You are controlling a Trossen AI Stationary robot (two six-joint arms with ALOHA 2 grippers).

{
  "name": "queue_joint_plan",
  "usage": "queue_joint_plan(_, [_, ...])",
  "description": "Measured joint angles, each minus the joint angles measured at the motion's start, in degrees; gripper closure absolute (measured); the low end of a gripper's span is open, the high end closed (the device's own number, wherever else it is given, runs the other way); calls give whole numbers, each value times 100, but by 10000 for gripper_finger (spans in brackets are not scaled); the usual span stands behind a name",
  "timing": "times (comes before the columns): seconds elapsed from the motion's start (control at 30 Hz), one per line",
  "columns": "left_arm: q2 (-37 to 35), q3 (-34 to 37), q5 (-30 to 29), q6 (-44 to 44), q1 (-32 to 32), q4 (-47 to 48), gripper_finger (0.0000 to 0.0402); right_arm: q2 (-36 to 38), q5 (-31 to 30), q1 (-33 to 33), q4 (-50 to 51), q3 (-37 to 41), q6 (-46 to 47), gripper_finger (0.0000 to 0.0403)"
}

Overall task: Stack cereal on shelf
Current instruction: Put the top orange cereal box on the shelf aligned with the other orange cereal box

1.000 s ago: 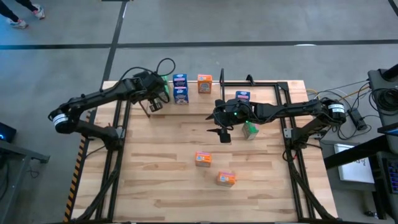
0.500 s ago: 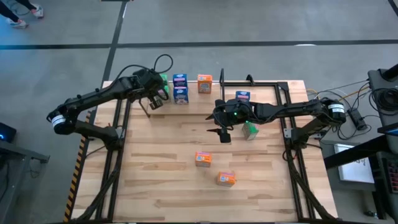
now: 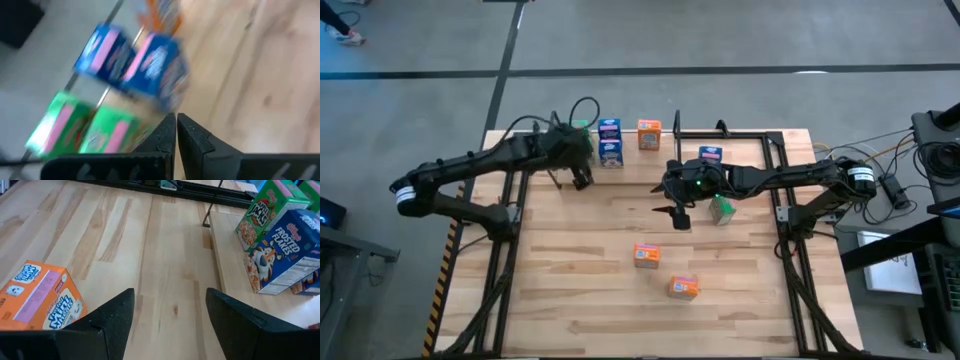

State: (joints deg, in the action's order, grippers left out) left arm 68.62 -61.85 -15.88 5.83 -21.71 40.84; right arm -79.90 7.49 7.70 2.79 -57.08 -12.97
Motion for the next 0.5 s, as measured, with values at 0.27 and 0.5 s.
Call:
queue_joint_plan(0.27, [-396,582,-2,-212,1342,-1188,401,0,2,-76,-4,-2,860,168])
queue_joint_plan(0.5, [-675,1177,-7,-110,2258,-2207,401,-4,1,-397,525,-387,1667,168])
